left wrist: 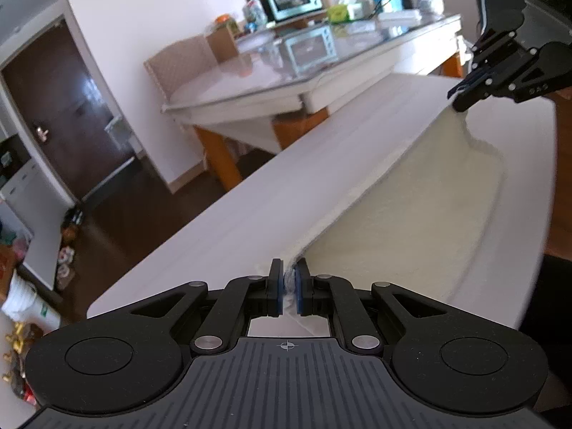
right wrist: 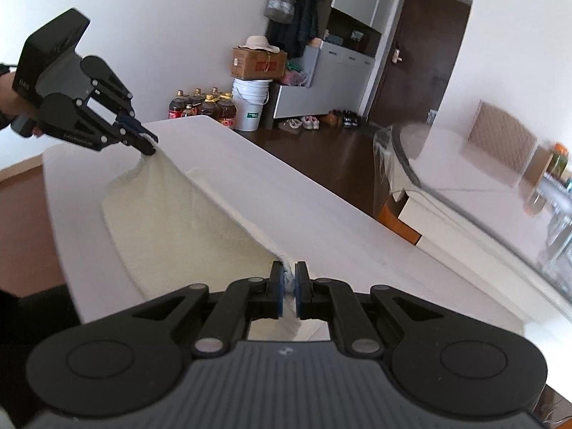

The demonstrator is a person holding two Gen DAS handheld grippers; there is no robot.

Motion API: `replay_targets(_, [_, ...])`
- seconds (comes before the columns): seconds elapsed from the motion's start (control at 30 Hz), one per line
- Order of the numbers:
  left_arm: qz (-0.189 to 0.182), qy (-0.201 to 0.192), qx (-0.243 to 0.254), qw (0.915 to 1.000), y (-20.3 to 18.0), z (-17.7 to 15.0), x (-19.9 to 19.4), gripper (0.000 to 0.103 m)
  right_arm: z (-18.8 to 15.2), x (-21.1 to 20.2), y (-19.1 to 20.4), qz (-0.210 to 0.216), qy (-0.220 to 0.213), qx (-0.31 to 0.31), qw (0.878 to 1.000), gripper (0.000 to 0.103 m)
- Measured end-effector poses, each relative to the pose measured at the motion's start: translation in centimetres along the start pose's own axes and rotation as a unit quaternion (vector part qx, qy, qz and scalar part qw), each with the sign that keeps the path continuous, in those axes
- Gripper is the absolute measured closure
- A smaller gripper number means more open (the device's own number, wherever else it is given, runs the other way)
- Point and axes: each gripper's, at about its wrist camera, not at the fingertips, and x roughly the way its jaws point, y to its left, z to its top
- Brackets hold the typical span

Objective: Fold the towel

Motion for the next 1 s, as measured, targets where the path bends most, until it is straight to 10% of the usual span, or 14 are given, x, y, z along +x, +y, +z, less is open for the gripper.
replay_targets(0.43, [-0.006,0.025,-0.044,0.9987,2.8,-0.6,6.3,0.095,-0.9,7.0,-3.6,0.011,0.05,0.082,0.995,0.096])
replay_targets(0.63, [0.04,0.016,-0.054,0.9976,2.9,-1.0,6.7,0.058,-2.0,7.7,-3.5,-0.011,0.057,0.097,0.994,0.089])
replay_targets(1.0, [0.065,0.007,-0.061,0.996,2.9,-1.3,6.2,0.049,-2.3,4.0,-2.3,-0.07,-0.003,0.118,0.991,0.072])
